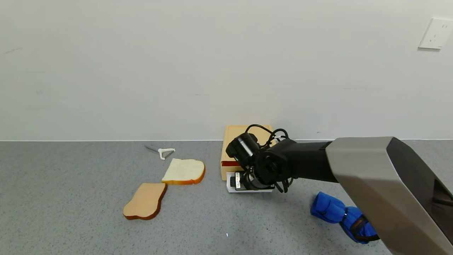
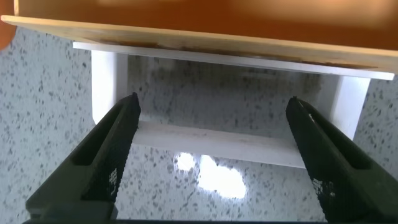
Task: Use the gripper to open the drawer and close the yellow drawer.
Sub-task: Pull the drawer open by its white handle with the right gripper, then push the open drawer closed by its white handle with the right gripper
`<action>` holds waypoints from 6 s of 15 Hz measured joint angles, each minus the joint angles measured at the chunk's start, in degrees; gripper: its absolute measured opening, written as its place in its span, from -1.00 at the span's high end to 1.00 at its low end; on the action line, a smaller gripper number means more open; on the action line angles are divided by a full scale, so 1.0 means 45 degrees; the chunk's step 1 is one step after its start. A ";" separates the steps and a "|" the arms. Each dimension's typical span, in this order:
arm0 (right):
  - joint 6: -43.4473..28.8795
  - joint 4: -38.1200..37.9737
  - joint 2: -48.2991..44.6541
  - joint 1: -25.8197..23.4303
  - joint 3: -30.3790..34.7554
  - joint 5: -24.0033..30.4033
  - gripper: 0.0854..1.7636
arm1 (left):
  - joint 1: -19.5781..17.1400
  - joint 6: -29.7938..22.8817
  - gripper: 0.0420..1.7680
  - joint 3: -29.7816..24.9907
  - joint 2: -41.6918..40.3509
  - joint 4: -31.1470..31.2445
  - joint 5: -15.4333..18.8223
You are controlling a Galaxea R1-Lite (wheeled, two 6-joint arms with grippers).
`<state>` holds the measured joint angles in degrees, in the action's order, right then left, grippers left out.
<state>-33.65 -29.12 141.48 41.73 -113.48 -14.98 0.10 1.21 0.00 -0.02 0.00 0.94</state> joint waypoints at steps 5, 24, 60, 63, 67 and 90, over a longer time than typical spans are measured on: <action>-0.0528 -0.1024 -0.0152 0.0214 0.0000 0.0114 -0.94 | 0.0000 0.0000 -0.94 0.0000 0.0000 0.0000 -0.0008; -0.2511 -0.3560 -0.0669 0.1206 0.0209 0.0986 -0.94 | 0.0000 0.0000 -0.94 0.0000 0.0000 0.0000 -0.0003; -0.2622 -0.5031 -0.3419 0.1885 0.0878 0.1647 -0.94 | 0.0000 0.0000 -0.94 0.0000 0.0000 0.0000 -0.0003; -0.0975 -0.4860 -0.5012 0.1720 0.1739 0.1663 -0.94 | 0.0000 0.0000 -0.94 0.0000 0.0000 0.0000 -0.0003; 0.1230 -0.3915 -0.7320 0.0802 0.3841 0.3207 -0.94 | 0.0000 0.0000 -0.94 0.0000 0.0000 0.0000 -0.0003; 0.6350 0.5150 -1.3391 -0.4418 1.3949 0.7168 -0.94 | 0.0000 0.0000 -0.94 0.0000 0.0000 0.0000 0.0000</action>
<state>-5.07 -5.95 81.23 21.85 -50.71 17.27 0.10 1.21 0.00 -0.02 0.00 0.94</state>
